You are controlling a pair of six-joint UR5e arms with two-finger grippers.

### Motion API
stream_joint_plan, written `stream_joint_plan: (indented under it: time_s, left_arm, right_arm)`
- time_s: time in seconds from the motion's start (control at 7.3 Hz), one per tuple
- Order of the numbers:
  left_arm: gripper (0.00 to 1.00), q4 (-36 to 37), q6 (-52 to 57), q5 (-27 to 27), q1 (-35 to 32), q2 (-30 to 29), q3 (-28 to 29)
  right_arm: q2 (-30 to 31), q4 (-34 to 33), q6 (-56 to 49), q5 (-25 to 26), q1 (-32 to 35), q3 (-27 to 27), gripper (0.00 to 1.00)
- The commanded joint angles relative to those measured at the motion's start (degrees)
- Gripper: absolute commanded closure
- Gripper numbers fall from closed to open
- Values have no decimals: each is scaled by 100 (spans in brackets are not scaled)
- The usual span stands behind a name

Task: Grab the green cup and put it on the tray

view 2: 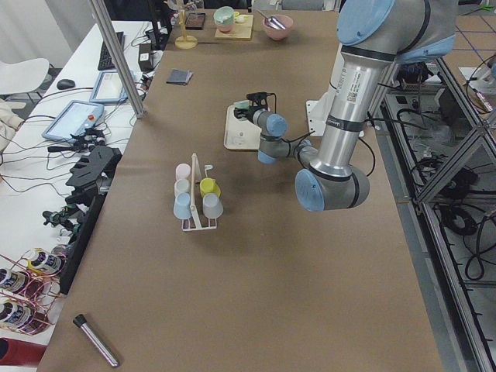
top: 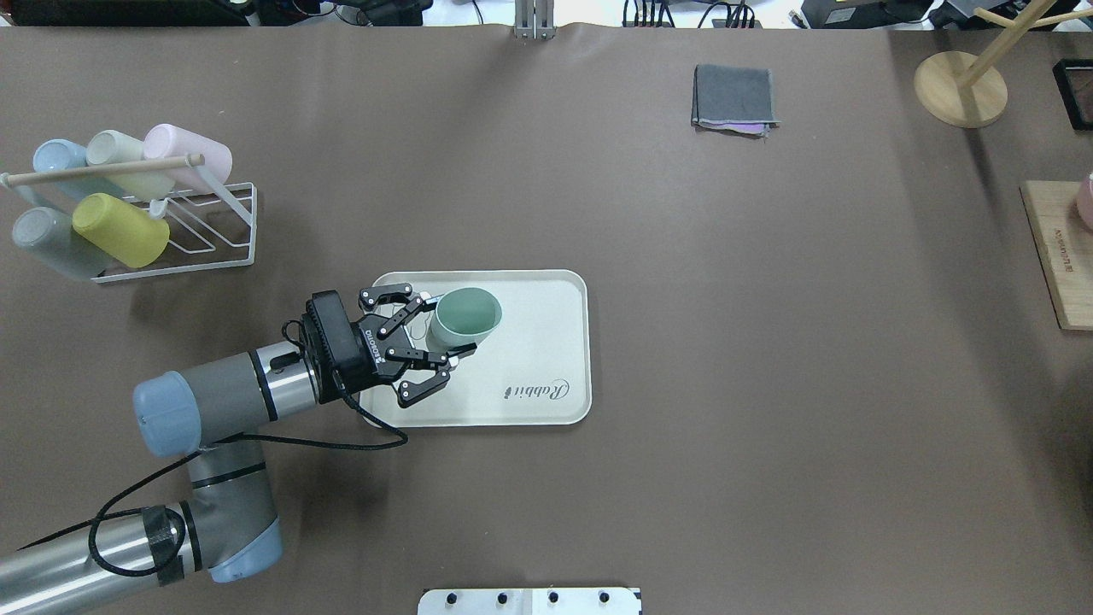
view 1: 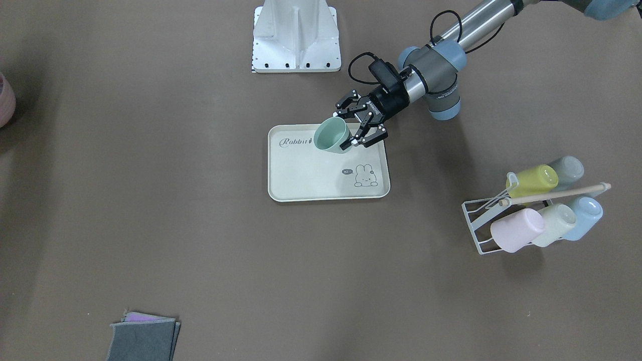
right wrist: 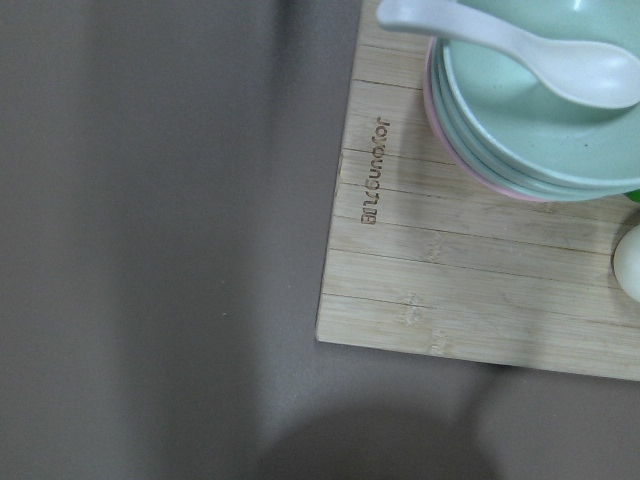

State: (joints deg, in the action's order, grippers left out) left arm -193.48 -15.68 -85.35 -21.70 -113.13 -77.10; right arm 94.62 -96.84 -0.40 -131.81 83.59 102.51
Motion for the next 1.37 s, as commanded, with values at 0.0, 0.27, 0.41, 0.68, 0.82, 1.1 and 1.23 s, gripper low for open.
stream_joint_plan:
  time_s: [0.0, 0.27, 0.41, 0.68, 0.82, 1.1, 1.23]
  left_arm:
    - [92, -744, -861, -69, 166, -243, 511]
    - [92, -395, -1165, -69, 96, -463, 696]
    - [91, -79, -1392, -69, 26, -577, 696]
    - [88, 302, -1551, -165, -71, -683, 705]
    - [88, 311, -1552, -174, -97, -675, 705]
    - [73, 320, -1509, -174, -89, -684, 748]
    - [43, 329, -1491, -166, -89, -701, 784]
  right_arm:
    - [-5, 7, -4, -20, 0, 6, 0]
    - [21, 7, -4, -20, 9, -3, 0]
    - [13, 7, -12, -29, 17, 6, 0]
    - [4, 7, -4, -12, 26, 6, 0]
    - [4, 7, -4, -11, 26, 6, 0]
    - [4, 7, -4, -3, 26, 6, 0]
    - [-5, 7, -4, -3, 26, -3, 0]
